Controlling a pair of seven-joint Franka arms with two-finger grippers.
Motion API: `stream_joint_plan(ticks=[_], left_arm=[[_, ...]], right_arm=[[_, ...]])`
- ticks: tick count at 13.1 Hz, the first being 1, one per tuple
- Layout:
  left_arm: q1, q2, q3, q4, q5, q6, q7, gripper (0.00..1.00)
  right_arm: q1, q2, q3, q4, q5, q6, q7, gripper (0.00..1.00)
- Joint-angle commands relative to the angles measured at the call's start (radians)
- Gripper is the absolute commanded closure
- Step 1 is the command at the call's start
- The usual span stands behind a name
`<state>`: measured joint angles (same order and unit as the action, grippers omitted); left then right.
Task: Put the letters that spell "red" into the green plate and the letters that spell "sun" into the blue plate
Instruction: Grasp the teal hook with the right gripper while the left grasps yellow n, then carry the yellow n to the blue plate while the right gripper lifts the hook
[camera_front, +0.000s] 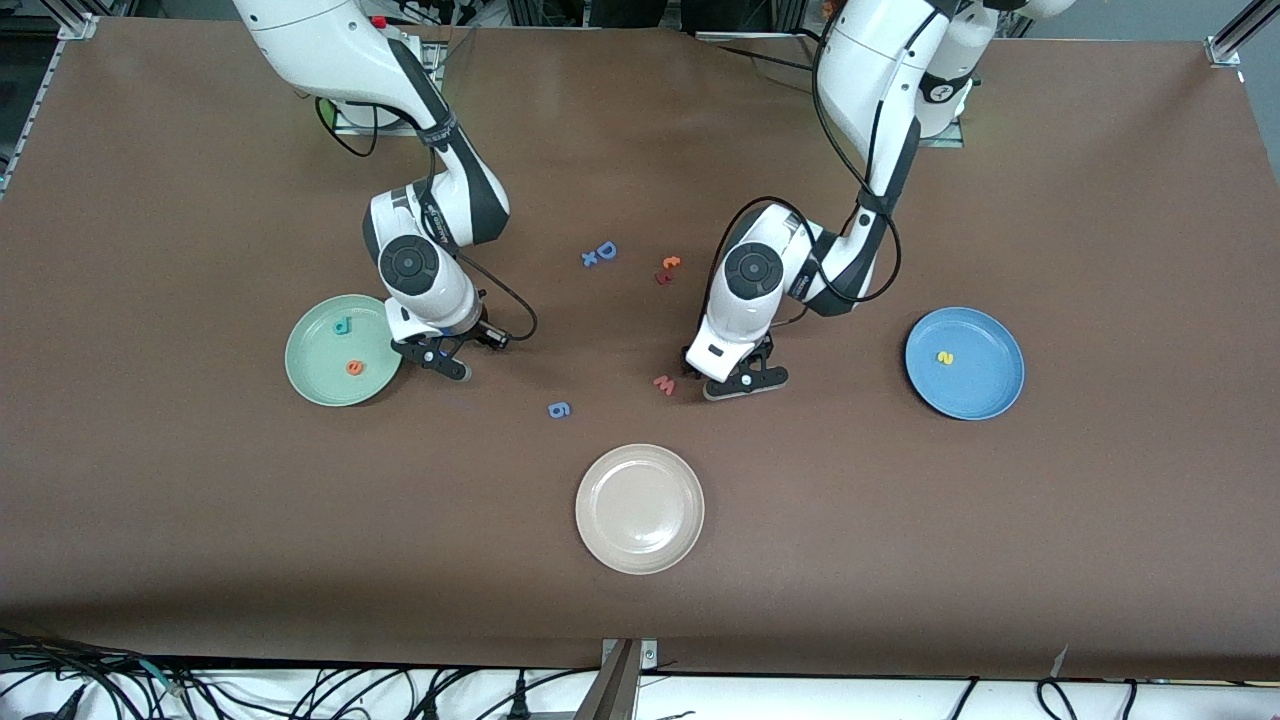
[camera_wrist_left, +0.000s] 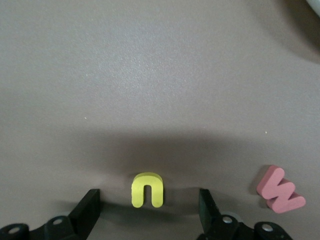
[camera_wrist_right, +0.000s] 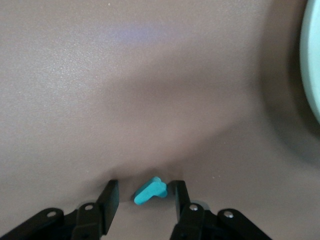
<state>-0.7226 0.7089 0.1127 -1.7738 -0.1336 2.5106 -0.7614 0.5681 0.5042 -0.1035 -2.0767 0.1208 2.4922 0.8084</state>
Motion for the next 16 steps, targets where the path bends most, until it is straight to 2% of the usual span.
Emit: stream_joint_plan(ticks=[1, 4, 7, 10, 11, 14, 16], left_arm=[[-0.012, 0.015, 0.018, 0.024, -0.024, -0.001, 0.019, 0.23], [-0.012, 0.015, 0.03, 0.022, -0.021, -0.001, 0.024, 0.39], [-0.012, 0.017, 0.03, 0.02, -0.021, -0.001, 0.024, 0.71], [-0.012, 0.017, 0.031, 0.02, -0.02, -0.001, 0.025, 0.92], [-0.012, 0.017, 0.033, 0.02, -0.02, -0.002, 0.036, 0.96], [-0.005, -0.008, 0.09, 0.01, -0.026, -0.022, 0.205, 0.96], [0.006, -0.051, 0.126, -0.01, -0.029, -0.082, 0.334, 0.96]], right_arm=[[0.003, 0.005, -0.007, -0.003, -0.004, 0.008, -0.005, 0.51], [0.003, 0.005, -0.007, -0.003, -0.003, 0.007, -0.017, 0.65], [0.001, 0.005, -0.007, -0.002, -0.003, 0.004, -0.02, 0.7], [0.001, 0.005, -0.007, -0.003, -0.003, 0.004, -0.034, 0.78], [0.001, 0.007, -0.007, -0.002, -0.003, 0.004, -0.035, 0.81], [0.001, 0.007, -0.007, -0.002, -0.003, 0.004, -0.035, 0.84], [0.001, 0.008, -0.007, -0.003, -0.003, 0.002, -0.035, 0.85]])
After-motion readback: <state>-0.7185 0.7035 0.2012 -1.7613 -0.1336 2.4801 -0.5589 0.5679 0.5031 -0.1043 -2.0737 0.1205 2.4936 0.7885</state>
